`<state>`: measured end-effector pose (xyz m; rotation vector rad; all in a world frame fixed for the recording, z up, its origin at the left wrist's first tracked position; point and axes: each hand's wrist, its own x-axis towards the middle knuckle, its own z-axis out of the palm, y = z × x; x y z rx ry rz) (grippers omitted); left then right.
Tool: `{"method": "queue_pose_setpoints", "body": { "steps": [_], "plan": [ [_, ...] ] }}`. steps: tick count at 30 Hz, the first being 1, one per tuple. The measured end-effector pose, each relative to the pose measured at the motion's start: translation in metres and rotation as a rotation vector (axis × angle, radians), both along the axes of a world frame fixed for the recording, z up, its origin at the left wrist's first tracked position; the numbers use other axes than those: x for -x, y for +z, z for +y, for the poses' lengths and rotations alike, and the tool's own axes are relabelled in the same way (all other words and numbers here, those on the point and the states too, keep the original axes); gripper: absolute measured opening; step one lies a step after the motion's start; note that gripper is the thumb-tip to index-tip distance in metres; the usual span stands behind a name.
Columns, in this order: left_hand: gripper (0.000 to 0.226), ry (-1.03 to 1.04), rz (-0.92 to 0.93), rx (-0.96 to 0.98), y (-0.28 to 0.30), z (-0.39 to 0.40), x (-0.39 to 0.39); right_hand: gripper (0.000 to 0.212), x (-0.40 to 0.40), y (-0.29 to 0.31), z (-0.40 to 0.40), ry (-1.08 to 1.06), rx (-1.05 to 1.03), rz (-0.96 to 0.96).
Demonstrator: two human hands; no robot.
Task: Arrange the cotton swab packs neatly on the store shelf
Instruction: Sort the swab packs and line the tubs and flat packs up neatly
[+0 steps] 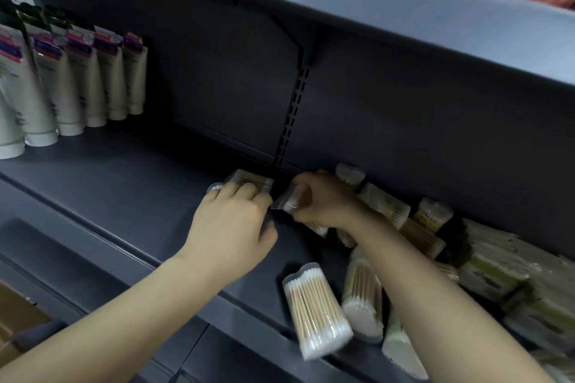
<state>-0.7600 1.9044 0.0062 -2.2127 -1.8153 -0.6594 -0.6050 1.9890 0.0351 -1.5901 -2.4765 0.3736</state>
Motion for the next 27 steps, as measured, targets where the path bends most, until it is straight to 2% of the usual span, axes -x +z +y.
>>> {"method": "queue_pose_setpoints", "body": {
  "steps": [1, 8, 18, 22, 27],
  "plan": [
    [0.023, 0.002, -0.017, -0.013, 0.001, -0.001, -0.001, 0.051, -0.002, 0.004, -0.003, -0.002, -0.004, 0.010],
    [0.035, 0.071, -0.124, 0.029, 0.010, -0.008, -0.009, 0.064, -0.022, 0.024, -0.030, -0.011, 0.005, 0.186],
    [0.049, 0.001, -0.124, 0.085, 0.010, -0.010, -0.046, 0.052, -0.077, 0.035, -0.069, 0.039, 0.141, 0.508],
    [0.048, -0.062, -0.139, 0.098, 0.011, -0.013, -0.069, 0.046, -0.105, 0.040, -0.084, 0.039, 0.114, 0.517],
    [0.045, -0.130, -0.147, 0.099, 0.011, -0.018, -0.098, 0.032, -0.135, 0.034, -0.095, -0.063, 0.106, 0.455]
  ]
}}
